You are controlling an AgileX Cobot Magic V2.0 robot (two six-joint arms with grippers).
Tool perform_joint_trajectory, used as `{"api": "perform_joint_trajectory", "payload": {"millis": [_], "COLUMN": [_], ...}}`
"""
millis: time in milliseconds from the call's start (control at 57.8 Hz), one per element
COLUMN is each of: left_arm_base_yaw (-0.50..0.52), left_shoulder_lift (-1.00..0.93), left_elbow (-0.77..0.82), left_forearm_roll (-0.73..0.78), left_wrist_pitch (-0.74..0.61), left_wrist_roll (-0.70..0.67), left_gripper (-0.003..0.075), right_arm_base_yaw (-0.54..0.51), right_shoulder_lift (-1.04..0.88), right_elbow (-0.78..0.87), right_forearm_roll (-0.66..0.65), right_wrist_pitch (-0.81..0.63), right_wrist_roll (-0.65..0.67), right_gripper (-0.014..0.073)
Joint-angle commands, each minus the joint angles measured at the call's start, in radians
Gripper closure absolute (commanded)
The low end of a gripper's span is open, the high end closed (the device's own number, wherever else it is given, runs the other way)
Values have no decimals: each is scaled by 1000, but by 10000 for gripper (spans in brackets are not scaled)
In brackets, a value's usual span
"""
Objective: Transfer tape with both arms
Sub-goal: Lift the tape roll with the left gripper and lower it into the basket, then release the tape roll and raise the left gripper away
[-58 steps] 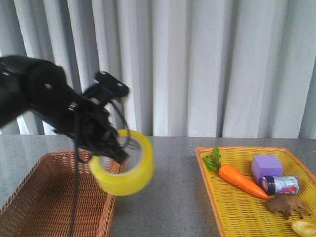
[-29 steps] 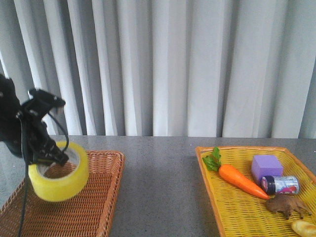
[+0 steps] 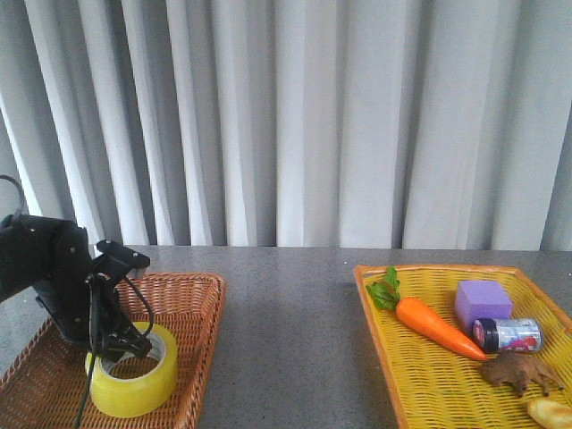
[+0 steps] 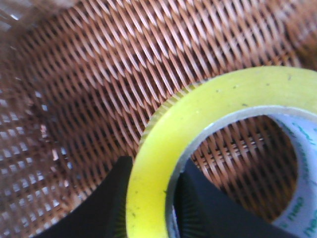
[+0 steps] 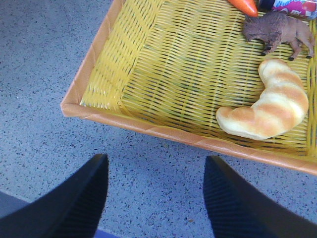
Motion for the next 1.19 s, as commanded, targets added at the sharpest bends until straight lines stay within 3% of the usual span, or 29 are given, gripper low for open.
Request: {"api": "perform_joint_trajectory", "payload": {"millis": [0, 121, 329, 450, 657, 813, 1176], "left_arm_base_yaw": [-3, -3, -3, -3, -3, -3, -4], "left_shoulder_lift": [-50, -53, -95, -147, -283, -418, -815], "left_elbow": [-28, -33, -59, -81, -74, 12, 513], "left_forearm_roll": [-11, -13, -13, -13, -13, -17, -40], "left_wrist_pitch": [-44, -40, -20, 42, 118, 85, -142], "left_wrist_roll": [-14, -14, -15, -15, -114, -146, -145], "left_gripper": [605, 555, 286, 194, 178, 178, 178], "right_arm_base_yaw": [-5, -5, -5, -5, -5, -5, -5], "right_shoulder_lift": [-4, -4, -4, -4, -4, -4, -4], "right_elbow": [-24, -24, -24, -24, -24, -24, -24], "right_forearm_roll": [5, 5, 5, 5, 5, 5, 5], "right_wrist_pitch": [-47, -47, -47, -47, -47, -47, -47], "right_wrist_roll": [-5, -5, -5, -5, -5, -5, -5], "right_gripper": [180, 180, 180, 180, 180, 180, 180]}}
